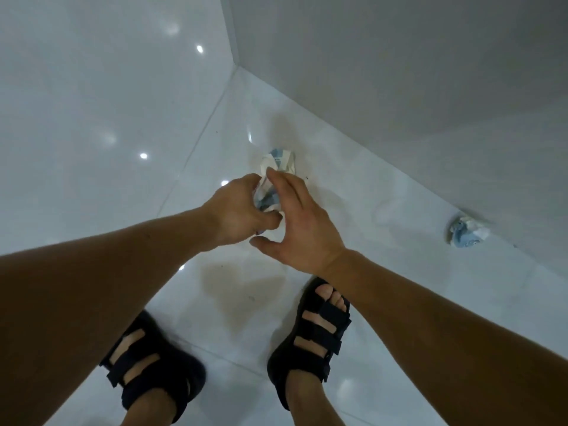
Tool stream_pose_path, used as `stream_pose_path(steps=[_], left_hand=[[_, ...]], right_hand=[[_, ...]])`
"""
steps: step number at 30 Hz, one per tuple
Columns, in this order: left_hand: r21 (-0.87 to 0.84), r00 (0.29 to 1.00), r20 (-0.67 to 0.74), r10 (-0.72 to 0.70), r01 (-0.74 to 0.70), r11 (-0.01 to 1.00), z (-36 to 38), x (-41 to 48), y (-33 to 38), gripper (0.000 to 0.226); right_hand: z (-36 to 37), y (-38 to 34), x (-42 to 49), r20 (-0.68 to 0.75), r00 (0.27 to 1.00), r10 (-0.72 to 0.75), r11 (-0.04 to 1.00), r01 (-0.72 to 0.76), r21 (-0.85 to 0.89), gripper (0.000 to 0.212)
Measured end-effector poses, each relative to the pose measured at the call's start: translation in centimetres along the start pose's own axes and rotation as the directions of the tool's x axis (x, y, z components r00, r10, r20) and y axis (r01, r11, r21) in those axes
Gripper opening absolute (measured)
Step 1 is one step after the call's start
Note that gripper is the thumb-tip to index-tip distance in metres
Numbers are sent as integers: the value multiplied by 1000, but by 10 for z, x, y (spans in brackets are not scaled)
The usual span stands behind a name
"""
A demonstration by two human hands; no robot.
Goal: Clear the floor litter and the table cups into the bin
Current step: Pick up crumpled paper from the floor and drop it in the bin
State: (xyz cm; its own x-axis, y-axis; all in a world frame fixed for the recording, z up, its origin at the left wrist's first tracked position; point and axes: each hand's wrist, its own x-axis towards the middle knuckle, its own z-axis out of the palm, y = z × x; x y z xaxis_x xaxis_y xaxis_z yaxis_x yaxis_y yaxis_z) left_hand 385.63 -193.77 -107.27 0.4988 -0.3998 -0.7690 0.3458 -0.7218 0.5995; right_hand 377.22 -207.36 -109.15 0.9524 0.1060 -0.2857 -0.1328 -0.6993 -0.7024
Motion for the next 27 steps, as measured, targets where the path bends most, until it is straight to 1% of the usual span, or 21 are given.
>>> stream_pose_path(steps=[2, 3, 4, 6, 8, 10, 13, 15, 18, 22, 25, 27], left_hand=[[45, 996, -91, -21, 25, 999, -13, -2, -10, 30], [77, 991, -132, -37, 47, 996, -21, -3, -18, 32], [114, 985, -166, -53, 73, 991, -29, -2, -28, 35], [181, 974, -210, -88, 127, 975, -44, 0, -51, 37], [203, 962, -249, -108, 161, 966, -55, 2, -72, 38], [191, 954, -278, -114, 172, 967, -62, 3, -91, 37], [155, 949, -298, -106, 158, 975, -68, 0, -107, 36], [153, 955, -284, -89, 137, 979, -72, -6, -111, 35], [124, 958, -277, -69, 107, 987, -89, -22, -98, 33], [111, 947, -321, -12, 50, 993, -135, -68, -52, 36], [113, 919, -394, 19, 28, 993, -192, -120, -10, 37], [102, 880, -474, 29, 22, 995, -237, -171, 17, 40]], right_hand=[[-1, 5, 13, 88, 996, 8, 999, -5, -41, 108], [-2, 11, 22, 115, 993, 16, 994, -3, -110, 108], [-4, 19, 33, 119, 992, 38, 979, -13, -205, 107], [-5, 33, 59, 76, 991, 110, 923, -73, -379, 105], [2, 42, 83, 71, 986, 149, 875, -98, -473, 102], [15, 47, 97, 108, 977, 184, 848, -102, -519, 92], [37, 48, 96, 118, 967, 225, 862, -141, -487, 66], [46, 38, 86, 109, 961, 255, 882, -185, -433, 55], [44, 4, 77, 127, 963, 239, 910, -177, -376, 58], [6, -73, 80, 186, 973, 138, 938, -68, -340, 67], [-38, -154, 98, 171, 982, 79, 939, -16, -343, 70], [-71, -225, 112, 142, 990, 13, 941, 36, -335, 69]])
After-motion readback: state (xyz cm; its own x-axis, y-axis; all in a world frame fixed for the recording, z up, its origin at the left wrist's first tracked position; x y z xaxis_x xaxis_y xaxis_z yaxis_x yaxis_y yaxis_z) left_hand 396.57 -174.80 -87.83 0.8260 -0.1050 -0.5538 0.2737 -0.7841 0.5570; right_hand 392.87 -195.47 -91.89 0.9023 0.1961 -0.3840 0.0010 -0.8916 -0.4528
